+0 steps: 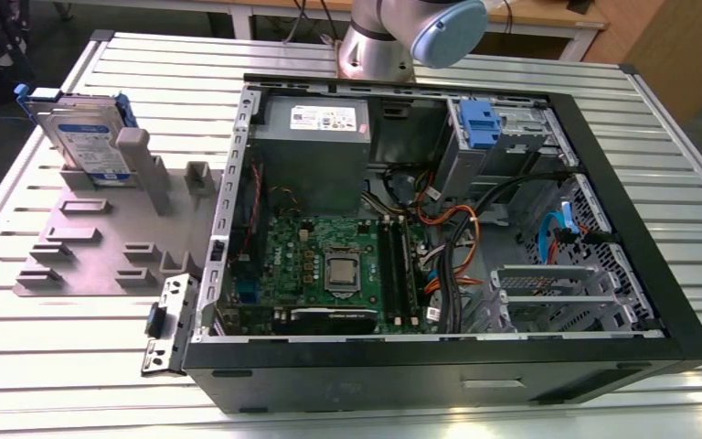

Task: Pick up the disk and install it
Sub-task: 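Pick up the disk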

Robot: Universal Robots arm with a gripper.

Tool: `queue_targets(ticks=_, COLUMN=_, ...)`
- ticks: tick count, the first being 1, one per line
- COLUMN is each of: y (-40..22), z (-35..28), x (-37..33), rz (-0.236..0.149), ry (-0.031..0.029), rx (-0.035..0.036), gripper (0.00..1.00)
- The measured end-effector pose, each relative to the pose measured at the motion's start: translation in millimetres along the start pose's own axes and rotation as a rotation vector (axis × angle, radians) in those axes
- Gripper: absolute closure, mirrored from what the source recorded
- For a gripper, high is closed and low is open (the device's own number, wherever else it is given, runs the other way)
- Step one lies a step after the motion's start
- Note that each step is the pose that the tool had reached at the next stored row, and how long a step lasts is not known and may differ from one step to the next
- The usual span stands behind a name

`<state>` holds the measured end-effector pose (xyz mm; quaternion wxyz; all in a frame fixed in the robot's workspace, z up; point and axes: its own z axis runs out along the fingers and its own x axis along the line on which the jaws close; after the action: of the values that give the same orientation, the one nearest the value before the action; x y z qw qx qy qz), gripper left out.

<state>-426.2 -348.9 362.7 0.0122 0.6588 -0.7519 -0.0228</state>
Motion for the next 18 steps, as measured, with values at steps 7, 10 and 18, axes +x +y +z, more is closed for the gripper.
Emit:
queue_targets(ticks=7, y=0.0, z=0.1, x=0.0, rz=-0.014, ry=0.0007, rx=-0.0001, gripper=0.89)
queue_targets(ticks=10, y=0.0, z=0.1, x=0.0, rz=-0.055, ry=0.0027, rx=-0.0005, gripper=0.89)
queue_targets(ticks=18, y=0.0, z=0.4, x=0.0, rz=-0.162, ry=0.0082, rx=-0.0018, gripper=0.89)
